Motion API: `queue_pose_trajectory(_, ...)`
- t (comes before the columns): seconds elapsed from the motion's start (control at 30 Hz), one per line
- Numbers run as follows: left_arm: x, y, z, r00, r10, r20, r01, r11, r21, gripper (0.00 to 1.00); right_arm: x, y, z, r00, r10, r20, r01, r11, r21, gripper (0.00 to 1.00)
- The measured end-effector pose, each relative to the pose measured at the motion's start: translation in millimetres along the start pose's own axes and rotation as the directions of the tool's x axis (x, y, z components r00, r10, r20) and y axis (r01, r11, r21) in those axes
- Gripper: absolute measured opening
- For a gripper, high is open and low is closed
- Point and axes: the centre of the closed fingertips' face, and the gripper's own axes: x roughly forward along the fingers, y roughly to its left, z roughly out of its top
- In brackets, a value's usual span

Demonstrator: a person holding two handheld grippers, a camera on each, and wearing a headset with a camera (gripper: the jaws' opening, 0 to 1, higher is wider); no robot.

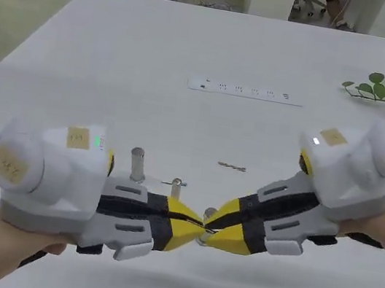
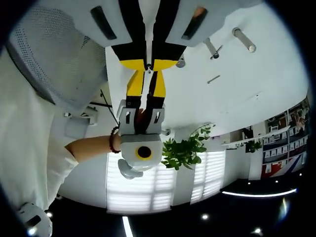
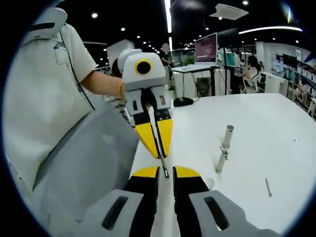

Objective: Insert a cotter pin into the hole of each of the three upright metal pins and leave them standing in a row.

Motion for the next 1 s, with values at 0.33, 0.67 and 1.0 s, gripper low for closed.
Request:
queue_pose_trajectory(0.33,-0.6,-3.7,9.3,0.9986,-0.026,0.047,0.027,0.999,-0.027,0.00,-2.3,3.2,3.6,0.9985,0.003,0.055,-0.004,1.000,0.017,0.07)
queue_pose_trajectory(0.67,3.8,-4.4,7.9,0.9986,-0.030,0.044,0.031,0.999,-0.034,0.01,-3.7,4.8,0.9,0.9993,0.002,0.037,-0.002,1.000,-0.008,0.04)
queue_pose_trajectory(1.0,8.5,9.0,3.5,0.9981,0.054,0.032,-0.052,0.998,-0.041,0.06,-4.2,-6.7,-6.5,0.9984,-0.033,-0.045,0.031,0.998,-0.050,0.03)
